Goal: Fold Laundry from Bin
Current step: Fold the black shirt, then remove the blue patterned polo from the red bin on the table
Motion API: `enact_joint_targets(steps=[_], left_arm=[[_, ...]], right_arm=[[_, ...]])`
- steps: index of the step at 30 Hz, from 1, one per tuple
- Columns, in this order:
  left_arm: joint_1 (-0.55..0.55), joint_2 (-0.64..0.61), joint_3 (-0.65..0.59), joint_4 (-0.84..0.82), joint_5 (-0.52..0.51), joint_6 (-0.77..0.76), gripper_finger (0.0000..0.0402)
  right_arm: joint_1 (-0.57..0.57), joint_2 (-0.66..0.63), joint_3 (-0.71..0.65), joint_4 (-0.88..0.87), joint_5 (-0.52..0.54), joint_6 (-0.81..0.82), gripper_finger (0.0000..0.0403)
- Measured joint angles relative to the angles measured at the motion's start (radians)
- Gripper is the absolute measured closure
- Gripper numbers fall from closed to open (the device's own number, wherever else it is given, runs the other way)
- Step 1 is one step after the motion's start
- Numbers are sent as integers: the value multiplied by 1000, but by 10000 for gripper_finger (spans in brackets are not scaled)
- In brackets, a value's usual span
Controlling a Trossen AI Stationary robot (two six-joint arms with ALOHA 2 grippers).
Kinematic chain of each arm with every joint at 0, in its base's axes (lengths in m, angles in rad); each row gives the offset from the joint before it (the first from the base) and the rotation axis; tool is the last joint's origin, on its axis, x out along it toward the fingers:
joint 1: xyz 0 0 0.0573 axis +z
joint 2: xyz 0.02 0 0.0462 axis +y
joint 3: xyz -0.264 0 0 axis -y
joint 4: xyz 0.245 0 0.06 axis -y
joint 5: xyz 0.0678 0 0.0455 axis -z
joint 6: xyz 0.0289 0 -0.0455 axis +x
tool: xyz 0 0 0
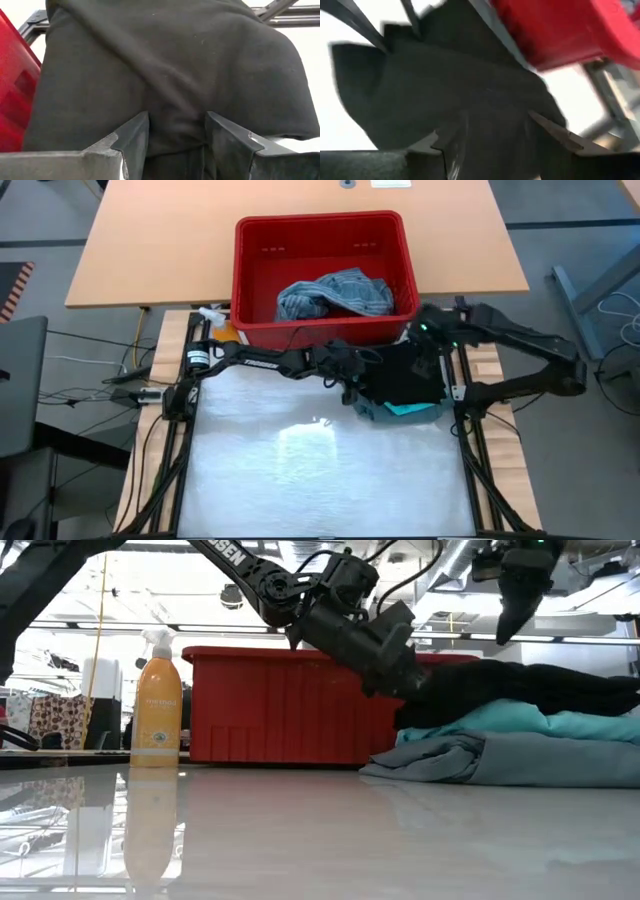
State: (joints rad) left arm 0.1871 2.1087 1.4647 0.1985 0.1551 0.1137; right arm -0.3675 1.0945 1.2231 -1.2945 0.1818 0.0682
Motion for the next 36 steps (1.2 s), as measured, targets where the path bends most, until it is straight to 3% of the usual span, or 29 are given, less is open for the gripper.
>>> enact_joint_targets(steps=[6, 11, 18, 29, 36], left_arm=[[-2, -4, 0, -8, 15, 30, 216], [-3, -4, 0, -12, 14, 66, 216], [8, -5, 0, -17, -14, 76, 216], [15, -21, 0, -27, -37, 65, 216], [15, -209, 0, -177, -80, 188, 217]], right_arm=[[168, -149, -269, 294, 38, 227, 206], [218, -125, -392, 212, 47, 345, 225], [276, -43, -406, 29, 4, 366, 243], [283, -53, -326, 169, 65, 247, 245], [280, -180, -283, 369, 137, 216, 245]])
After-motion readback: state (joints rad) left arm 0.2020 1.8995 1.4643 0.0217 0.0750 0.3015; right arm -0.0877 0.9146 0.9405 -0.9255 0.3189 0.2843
